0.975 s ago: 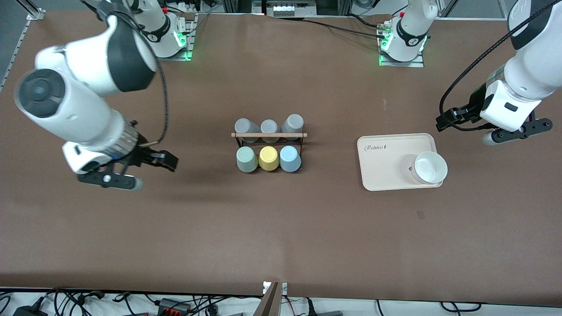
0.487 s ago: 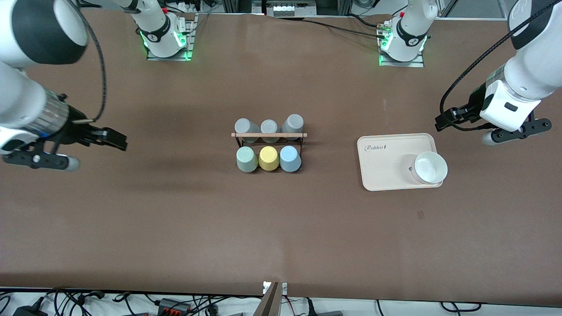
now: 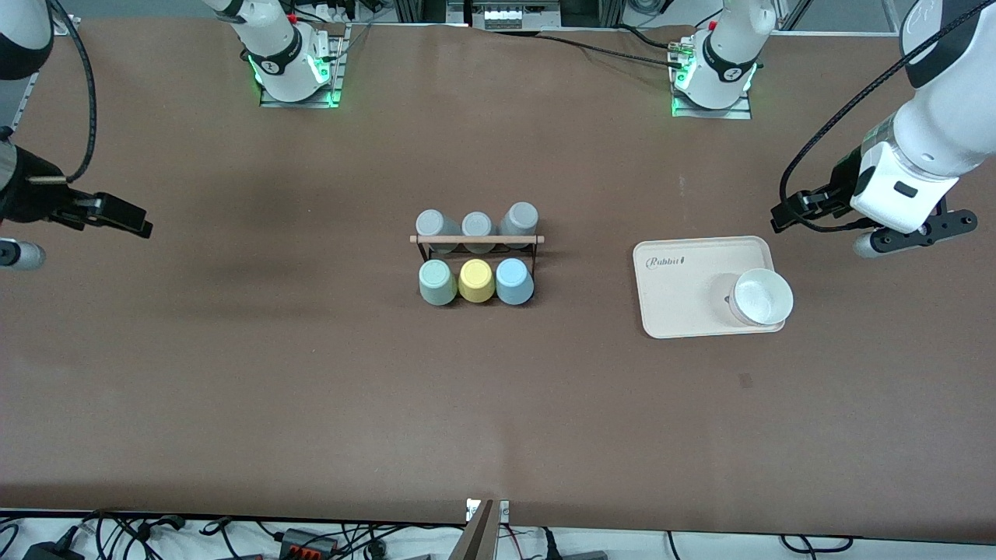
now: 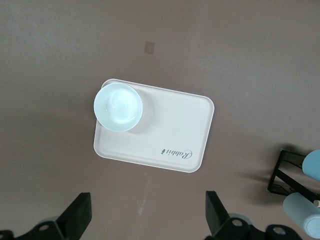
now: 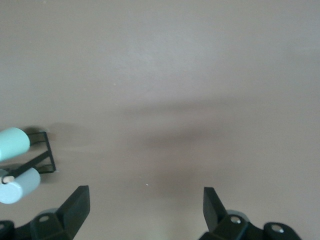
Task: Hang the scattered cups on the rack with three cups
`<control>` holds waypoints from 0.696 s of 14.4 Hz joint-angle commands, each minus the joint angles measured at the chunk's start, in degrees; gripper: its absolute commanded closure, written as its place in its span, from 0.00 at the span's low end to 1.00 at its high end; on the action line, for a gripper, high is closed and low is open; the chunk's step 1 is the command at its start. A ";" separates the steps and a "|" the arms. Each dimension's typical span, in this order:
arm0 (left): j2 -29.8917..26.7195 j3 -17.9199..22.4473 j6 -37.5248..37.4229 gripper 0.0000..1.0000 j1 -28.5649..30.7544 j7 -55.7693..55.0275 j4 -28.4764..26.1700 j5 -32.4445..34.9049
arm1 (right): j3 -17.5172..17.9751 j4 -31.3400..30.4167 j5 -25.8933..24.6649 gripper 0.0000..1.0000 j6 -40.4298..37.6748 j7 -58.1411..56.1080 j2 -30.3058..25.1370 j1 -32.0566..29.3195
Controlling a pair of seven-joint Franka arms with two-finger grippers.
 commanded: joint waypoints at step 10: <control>-0.83 0.74 0.17 0.00 -0.58 1.49 -0.42 -1.63 | 5.89 -8.92 -1.66 0.00 6.92 0.67 -6.39 -3.64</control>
